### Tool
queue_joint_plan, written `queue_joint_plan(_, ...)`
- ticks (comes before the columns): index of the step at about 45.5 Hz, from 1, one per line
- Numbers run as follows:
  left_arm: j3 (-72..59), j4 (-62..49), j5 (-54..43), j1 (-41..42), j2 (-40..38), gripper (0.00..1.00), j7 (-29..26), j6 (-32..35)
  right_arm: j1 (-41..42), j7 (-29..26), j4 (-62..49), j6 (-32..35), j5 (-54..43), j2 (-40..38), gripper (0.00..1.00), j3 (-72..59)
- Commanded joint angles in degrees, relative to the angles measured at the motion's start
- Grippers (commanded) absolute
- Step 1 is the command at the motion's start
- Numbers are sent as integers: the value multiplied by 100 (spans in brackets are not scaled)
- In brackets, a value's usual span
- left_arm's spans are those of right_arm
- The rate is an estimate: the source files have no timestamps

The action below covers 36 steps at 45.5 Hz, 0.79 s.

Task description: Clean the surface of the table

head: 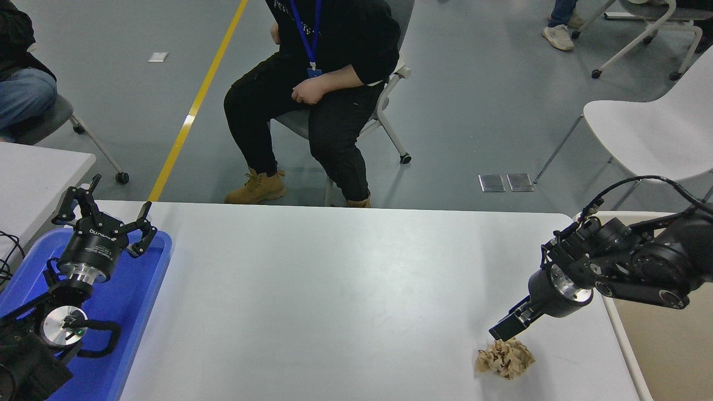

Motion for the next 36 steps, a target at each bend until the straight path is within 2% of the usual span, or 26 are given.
queue_joint_plan(1, 0, 0, -1, 0, 0, 100, 0, 0, 96, 8, 492, 11, -60, -66, 99, -170)
queue_joint_plan(36, 0, 0, -2, 0, 0, 100, 0, 0, -721, -27, -167, -323, -51, 30, 99, 40)
